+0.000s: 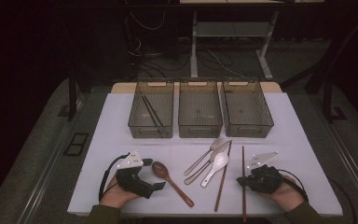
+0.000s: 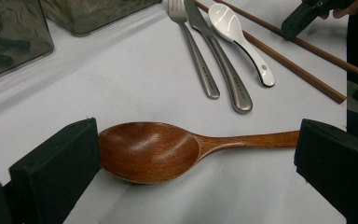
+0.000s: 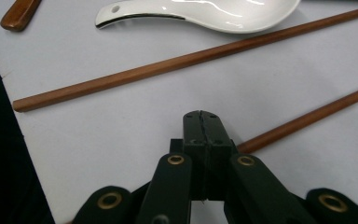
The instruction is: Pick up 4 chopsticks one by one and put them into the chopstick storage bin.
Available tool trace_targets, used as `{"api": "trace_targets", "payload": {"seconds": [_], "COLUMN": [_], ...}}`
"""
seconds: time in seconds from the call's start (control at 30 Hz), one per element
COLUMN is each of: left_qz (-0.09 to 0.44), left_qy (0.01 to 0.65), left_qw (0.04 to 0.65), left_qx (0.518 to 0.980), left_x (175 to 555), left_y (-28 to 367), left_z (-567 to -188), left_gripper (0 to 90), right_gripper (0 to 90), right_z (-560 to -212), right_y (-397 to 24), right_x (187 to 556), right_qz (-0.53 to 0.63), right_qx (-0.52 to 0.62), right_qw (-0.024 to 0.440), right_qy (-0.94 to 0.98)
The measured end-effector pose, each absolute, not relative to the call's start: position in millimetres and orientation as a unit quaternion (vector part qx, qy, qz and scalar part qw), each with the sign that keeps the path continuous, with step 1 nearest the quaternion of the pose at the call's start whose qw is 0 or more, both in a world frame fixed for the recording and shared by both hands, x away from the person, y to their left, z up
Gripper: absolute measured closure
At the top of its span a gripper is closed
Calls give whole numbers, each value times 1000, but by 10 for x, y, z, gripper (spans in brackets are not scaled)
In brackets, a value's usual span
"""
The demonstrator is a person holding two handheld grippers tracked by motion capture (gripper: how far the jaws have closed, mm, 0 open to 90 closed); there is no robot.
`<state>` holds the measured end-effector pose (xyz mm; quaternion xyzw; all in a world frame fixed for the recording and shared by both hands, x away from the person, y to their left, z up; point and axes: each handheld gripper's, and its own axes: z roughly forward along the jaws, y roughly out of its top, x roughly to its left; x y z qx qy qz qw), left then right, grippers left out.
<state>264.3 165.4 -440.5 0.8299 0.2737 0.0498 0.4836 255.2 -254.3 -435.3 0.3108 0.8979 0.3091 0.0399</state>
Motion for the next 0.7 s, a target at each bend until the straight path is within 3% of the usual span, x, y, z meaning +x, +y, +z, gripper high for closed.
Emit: {"api": "trace_targets", "payload": {"seconds": [0.13, 0.4, 0.7], "left_qz": [50, 49, 49], "left_qy": [274, 273, 274], "left_qw": [484, 483, 483], "left_qx": [829, 830, 830], "left_x": [2641, 2641, 2646], "left_y": [1655, 1645, 1651], "left_z": [-4405, -4407, -4409], "left_gripper": [0, 0, 0], "right_gripper": [893, 719, 709], "right_z": [-4308, -4221, -4328], "right_y": [-2578, -2830, -2866], "right_x": [2576, 3012, 3447], "right_qz": [320, 328, 316], "right_qx": [316, 400, 450], "right_qw": [46, 106, 115], "right_qy": [892, 849, 827]}}
